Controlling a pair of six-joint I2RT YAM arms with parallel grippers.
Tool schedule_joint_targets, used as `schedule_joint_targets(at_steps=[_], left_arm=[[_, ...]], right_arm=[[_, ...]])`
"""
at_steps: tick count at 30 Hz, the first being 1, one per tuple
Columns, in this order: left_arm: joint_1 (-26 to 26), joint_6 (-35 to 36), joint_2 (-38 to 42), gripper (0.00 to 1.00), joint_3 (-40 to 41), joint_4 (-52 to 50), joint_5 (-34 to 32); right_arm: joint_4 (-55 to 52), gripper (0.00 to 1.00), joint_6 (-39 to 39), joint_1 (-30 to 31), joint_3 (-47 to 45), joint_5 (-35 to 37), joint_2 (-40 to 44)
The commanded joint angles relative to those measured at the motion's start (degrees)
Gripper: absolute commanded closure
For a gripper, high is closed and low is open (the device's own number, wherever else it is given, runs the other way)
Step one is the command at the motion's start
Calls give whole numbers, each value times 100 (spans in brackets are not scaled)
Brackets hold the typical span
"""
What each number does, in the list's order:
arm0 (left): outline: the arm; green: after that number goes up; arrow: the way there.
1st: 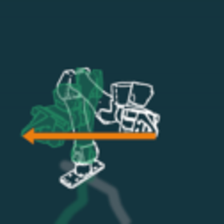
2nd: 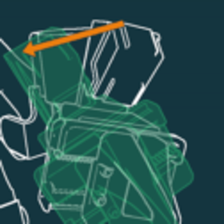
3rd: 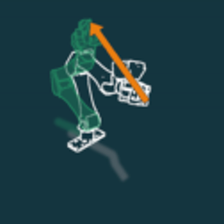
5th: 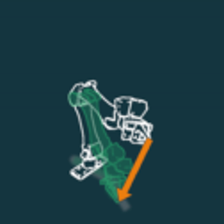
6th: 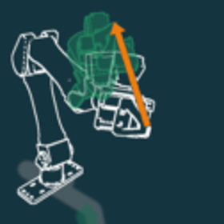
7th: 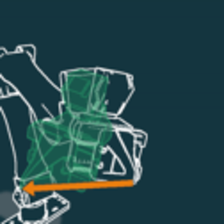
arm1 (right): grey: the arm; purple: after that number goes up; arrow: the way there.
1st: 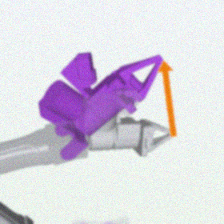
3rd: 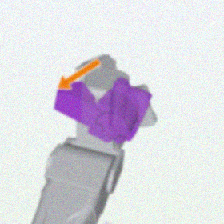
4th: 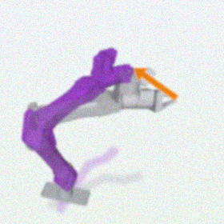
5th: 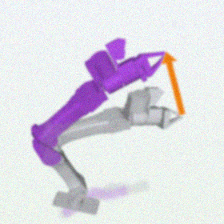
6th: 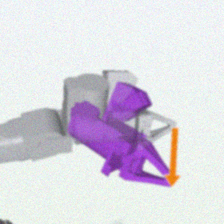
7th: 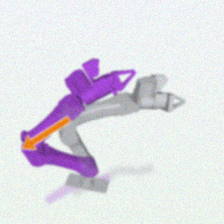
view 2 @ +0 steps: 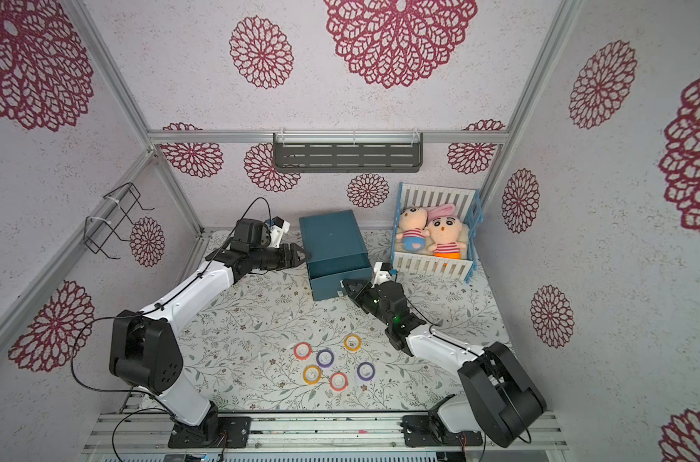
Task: Place the transparent tape into the drawer according to color
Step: Open the drawer in the storage box.
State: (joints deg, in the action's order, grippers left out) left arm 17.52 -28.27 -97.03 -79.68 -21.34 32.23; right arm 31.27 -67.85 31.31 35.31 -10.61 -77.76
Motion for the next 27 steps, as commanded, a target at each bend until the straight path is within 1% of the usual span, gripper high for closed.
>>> schedule_joint_targets(at_steps=[1,8,17,18,21,22,25,27], left_arm=[[39,95,-16,37,-83,16,-32],[41,111,0,37,-96,-10,-39],[40,114,-5,37,-118,-23,-32],[34,112,-4,37,-118,-26,-32],[38,116,13,37,-127,-37,-32],[40,119,18,37,-128,-44,-41],[38,126,38,36,-136,-62,-41],[41,134,44,36,-127,-63,-50]], right_arm=[[-212,100,179,81,-65,104,398],[-756,100,208,238,-290,223,873],[-826,100,198,332,-490,324,1038],[-824,99,211,335,-490,331,1043],[-820,66,290,332,-455,341,1060],[-828,58,313,336,-446,332,1073],[-904,41,384,342,-446,315,1174],[-1041,36,471,354,-463,344,1313]])
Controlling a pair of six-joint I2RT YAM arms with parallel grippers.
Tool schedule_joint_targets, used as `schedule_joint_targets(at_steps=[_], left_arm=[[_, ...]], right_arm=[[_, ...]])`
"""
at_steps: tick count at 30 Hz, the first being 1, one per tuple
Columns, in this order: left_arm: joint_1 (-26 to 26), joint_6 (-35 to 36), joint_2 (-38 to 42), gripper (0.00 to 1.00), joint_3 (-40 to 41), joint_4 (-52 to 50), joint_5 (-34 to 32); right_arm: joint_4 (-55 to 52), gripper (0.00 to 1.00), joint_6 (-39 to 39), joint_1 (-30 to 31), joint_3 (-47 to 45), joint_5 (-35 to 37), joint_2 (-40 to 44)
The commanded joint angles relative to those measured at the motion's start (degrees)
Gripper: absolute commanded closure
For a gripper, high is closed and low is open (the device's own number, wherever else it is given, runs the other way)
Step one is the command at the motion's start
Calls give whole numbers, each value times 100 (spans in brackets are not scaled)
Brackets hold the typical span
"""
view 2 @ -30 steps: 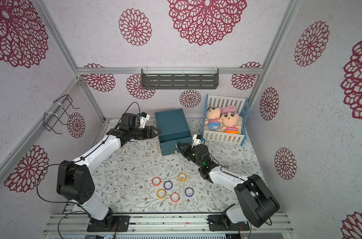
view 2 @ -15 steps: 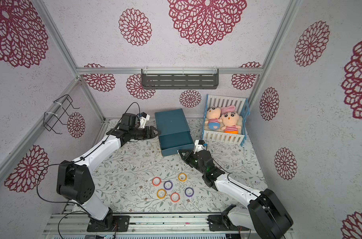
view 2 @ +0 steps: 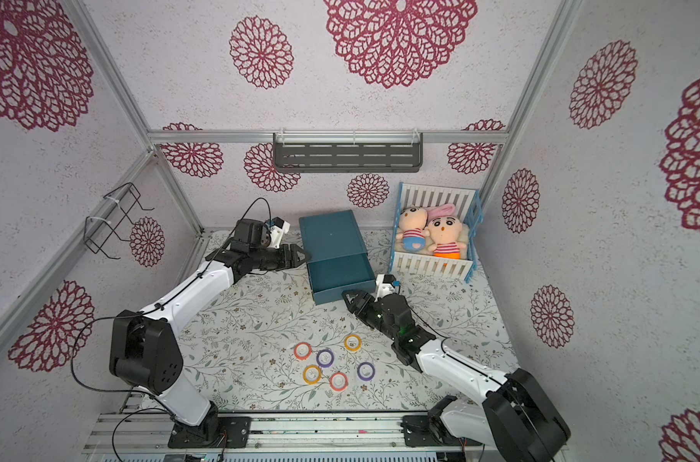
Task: Place the transparent tape into the drawer according to color
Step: Open the drawer in the storage box, then pick up the tape at the center of the board.
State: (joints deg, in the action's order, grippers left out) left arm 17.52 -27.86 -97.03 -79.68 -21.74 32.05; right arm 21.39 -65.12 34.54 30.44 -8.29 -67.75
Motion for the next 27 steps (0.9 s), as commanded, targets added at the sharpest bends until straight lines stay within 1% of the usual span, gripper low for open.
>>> schedule_joint_targets(at_steps=[1,6,9,13,16,19,24,27], left_arm=[[40,87,51,36,-127,-30,-41],[40,70,92,33,-118,0,-15],[41,67,144,31,-102,37,-6],[41,38,261,27,-66,88,10],[40,22,369,25,-35,134,12],[40,-6,462,22,9,161,3],[40,-34,695,14,133,178,-21],[39,-39,894,7,239,155,-78]], right_arm=[[-161,34,246,35,24,115,397],[-902,23,676,44,46,148,947],[-1605,16,1126,51,167,91,1232],[-2809,1,1968,61,423,74,1410],[-3616,1,2511,74,507,257,1501],[-4177,1,2869,103,551,434,1485],[-4659,1,3136,281,551,816,1205],[-4774,1,3146,504,569,1127,874]])
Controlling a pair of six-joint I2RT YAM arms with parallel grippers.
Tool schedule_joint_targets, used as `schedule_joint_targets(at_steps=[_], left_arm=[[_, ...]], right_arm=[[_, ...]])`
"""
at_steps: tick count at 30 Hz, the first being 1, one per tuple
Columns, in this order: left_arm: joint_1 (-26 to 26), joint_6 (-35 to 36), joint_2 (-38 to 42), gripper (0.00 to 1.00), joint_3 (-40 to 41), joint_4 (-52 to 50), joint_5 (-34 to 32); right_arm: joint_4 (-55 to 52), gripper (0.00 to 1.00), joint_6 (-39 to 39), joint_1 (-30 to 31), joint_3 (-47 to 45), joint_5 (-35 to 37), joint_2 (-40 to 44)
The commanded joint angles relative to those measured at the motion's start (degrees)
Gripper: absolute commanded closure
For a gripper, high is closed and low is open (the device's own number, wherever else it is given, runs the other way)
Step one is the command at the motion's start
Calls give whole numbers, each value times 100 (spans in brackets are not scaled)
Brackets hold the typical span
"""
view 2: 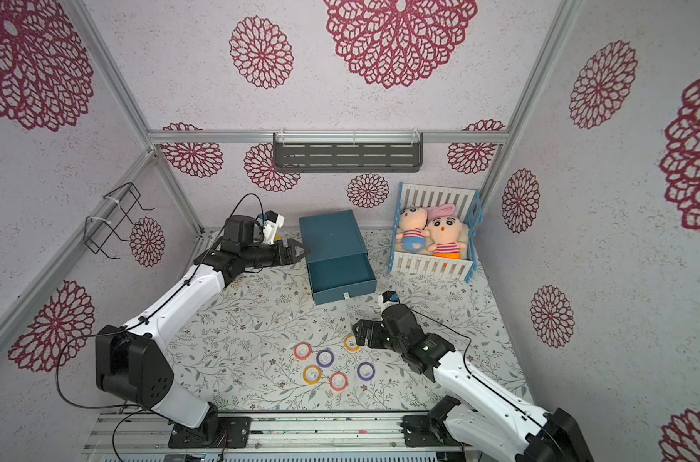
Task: Place the transparent tape into the drawer according to color
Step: Pick up the tape at the center of the board.
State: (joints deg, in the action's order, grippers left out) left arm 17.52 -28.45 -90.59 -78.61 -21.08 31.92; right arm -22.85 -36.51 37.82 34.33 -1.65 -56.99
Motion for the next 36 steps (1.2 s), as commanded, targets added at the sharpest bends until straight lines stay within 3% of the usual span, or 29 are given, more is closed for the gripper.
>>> schedule_joint_targets(at_steps=[1,10,18,36], left_arm=[[41,18,317,3,164,73,-95],[13,77,949,3,631,-183,-463],[-47,33,1263,3,1050,-178,-560],[-228,90,1460,3,1287,-186,-530]], right_arm=[[-360,1,270,259,188,565,-319],[-250,1,-40,912,399,1381,-1191],[12,1,-492,1087,374,1899,-1667],[504,3,-606,1056,461,2090,-2704]])
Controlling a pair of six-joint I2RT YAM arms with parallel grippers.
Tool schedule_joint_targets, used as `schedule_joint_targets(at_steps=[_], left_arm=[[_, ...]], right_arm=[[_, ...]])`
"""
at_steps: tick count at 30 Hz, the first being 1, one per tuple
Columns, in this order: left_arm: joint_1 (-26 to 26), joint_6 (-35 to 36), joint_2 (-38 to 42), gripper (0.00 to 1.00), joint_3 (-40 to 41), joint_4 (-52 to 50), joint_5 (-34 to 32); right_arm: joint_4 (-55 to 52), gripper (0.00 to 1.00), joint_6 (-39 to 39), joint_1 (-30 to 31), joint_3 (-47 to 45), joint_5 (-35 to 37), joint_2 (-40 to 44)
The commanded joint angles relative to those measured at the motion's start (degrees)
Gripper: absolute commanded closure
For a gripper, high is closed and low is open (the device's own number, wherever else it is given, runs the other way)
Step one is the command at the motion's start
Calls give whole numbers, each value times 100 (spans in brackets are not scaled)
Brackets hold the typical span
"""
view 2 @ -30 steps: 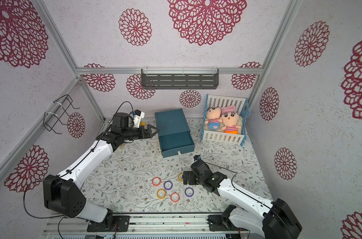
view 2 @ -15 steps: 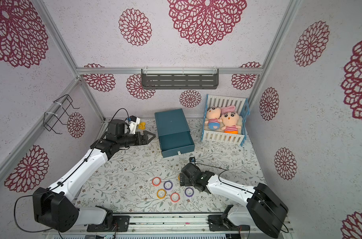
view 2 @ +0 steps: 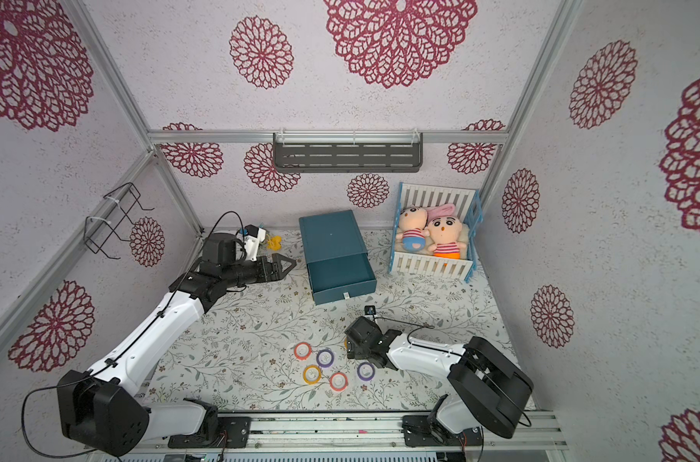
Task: Place the transparent tape into the drawer according to color
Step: Pick up the tape at the center of the board.
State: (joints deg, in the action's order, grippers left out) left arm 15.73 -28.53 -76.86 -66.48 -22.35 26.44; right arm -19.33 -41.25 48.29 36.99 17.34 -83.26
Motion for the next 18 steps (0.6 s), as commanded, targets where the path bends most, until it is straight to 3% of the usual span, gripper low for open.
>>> schedule_joint_targets(at_steps=[1,10,18], left_arm=[[-52,101,83,3,74,-67,35],[-117,141,114,3,99,-104,72],[-159,153,193,3,185,-110,81]], right_arm=[[100,3,-165,-2,187,197,-110],[-174,23,-387,-452,-274,-97,166],[-654,30,-206,-901,-557,-430,406]])
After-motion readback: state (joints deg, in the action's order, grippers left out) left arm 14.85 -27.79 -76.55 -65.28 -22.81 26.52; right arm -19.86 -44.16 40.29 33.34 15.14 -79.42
